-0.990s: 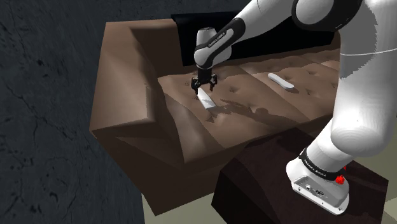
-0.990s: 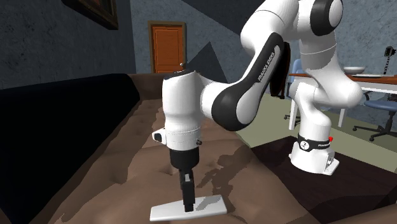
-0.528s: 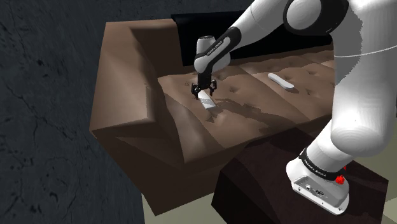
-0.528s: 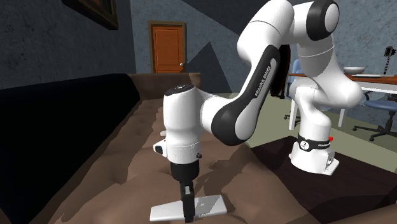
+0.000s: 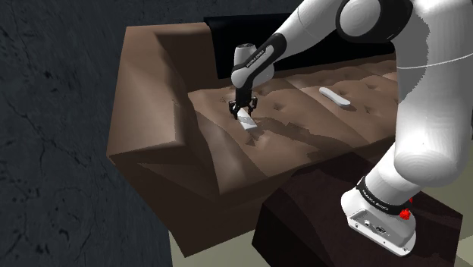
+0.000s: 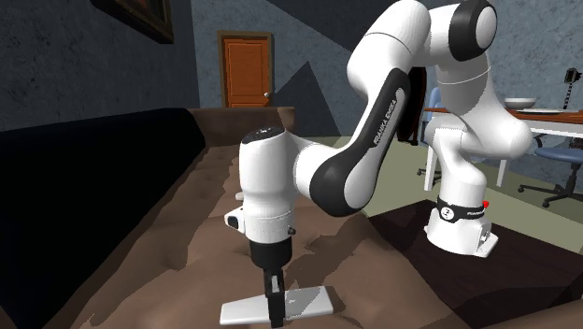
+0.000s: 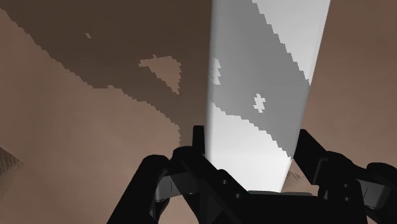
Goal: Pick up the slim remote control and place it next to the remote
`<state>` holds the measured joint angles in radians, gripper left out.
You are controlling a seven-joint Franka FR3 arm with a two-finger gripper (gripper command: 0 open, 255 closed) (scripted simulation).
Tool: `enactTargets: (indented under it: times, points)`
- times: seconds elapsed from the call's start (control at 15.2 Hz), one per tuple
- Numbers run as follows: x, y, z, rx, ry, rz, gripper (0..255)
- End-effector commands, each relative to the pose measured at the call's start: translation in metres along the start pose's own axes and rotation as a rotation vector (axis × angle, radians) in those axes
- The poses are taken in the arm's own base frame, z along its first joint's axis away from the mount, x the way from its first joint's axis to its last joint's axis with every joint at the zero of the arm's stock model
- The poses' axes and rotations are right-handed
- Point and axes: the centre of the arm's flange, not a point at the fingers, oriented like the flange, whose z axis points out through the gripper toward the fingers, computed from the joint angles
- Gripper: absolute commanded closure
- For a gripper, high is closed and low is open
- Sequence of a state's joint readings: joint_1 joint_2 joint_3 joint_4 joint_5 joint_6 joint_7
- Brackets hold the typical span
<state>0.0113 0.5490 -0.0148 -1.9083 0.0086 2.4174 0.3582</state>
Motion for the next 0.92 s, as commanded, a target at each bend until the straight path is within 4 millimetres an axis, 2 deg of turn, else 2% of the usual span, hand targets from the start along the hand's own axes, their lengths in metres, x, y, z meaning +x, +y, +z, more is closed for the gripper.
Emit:
enactTargets:
  times: [0.0, 0.53, 0.86]
  points:
    - [0.0, 0.0, 0.0, 0.0, -0.001, 0.0, 255]
    - [0.0, 0.0, 0.0, 0.0, -0.001, 0.0, 255]
    - [-0.001, 0.0, -0.026, 0.0, -0.001, 0.0, 255]
